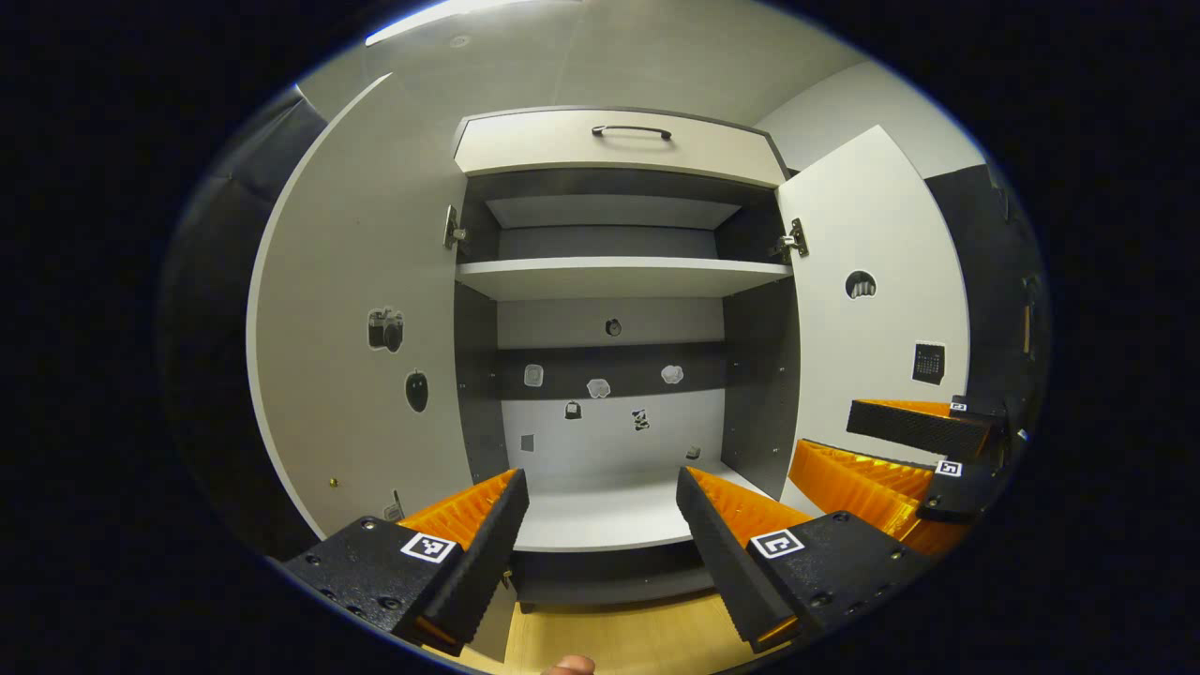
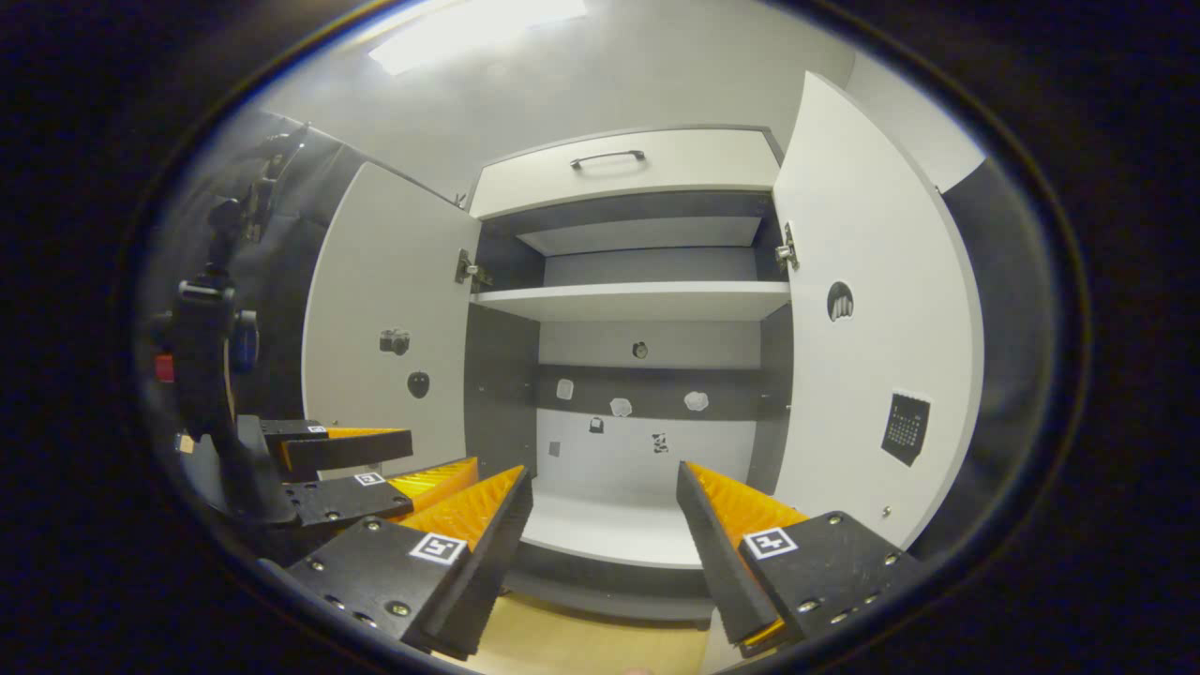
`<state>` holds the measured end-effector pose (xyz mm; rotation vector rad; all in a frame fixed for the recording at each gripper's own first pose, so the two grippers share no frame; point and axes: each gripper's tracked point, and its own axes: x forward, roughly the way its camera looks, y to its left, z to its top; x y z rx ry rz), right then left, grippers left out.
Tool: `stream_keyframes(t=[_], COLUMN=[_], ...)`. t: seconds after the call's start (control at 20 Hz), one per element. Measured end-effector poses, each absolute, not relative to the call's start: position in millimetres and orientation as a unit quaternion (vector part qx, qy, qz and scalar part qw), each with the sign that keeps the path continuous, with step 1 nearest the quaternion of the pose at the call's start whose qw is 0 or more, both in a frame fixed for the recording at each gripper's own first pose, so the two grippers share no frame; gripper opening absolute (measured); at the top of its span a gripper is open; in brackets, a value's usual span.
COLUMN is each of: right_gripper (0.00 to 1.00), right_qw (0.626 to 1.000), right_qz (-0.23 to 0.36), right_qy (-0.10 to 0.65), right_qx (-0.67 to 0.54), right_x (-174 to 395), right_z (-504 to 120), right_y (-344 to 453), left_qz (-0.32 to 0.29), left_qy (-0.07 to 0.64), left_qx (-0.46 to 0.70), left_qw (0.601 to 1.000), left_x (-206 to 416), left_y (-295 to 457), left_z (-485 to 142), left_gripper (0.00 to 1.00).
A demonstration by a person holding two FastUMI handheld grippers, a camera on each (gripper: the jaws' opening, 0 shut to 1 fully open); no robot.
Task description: Open the right door of the double-door shoe cabinet with the right hand, and open the left door with the left hand.
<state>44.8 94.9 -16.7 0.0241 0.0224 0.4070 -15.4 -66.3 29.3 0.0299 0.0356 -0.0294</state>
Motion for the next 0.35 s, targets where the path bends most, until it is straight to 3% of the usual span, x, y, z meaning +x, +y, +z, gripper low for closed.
stream_keyframes(t=[0.25,0.35], right_gripper=[0.89,0.92], right_qw=[0.985,0.986], right_qz=[0.175,0.168], right_qy=[0.009,0.011], right_qx=[0.005,0.010], right_x=[52,51], right_z=[-22,-24], right_y=[93,91], left_qz=[-0.039,-0.050], left_qy=[0.013,0.011], left_qx=[0.024,0.026], left_qw=[0.999,0.998], left_x=[0,4], left_y=[-69,-73], left_z=[30,31], left_gripper=[0.98,0.98])
